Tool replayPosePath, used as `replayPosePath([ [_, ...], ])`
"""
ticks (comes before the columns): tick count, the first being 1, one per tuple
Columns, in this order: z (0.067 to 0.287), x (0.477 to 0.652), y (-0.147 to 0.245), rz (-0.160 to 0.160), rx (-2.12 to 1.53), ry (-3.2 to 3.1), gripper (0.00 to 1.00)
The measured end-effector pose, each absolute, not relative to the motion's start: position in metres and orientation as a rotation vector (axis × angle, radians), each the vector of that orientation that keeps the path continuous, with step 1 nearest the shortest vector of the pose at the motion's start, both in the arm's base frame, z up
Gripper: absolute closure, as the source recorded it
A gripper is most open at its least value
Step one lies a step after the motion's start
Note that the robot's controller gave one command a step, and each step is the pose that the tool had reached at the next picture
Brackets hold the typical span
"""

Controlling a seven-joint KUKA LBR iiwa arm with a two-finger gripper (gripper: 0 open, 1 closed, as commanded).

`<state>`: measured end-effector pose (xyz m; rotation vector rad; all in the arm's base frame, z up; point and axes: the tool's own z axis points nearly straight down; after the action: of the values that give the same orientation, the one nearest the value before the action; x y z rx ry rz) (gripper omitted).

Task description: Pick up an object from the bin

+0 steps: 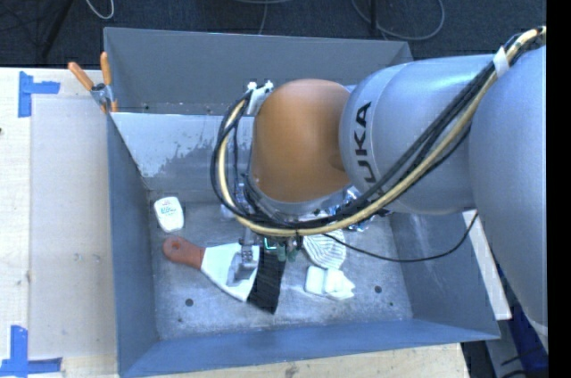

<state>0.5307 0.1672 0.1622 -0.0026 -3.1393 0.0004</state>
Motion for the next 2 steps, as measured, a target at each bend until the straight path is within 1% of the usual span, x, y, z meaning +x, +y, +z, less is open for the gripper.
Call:
replayPosePath([
  [1, 0.162, 0.531, 0.167, 0.001, -0.005, -3.139, 0.0],
  [2, 0.079, 0.55, 0.15, -0.025, -0.292, -3.126, 1.0],
])
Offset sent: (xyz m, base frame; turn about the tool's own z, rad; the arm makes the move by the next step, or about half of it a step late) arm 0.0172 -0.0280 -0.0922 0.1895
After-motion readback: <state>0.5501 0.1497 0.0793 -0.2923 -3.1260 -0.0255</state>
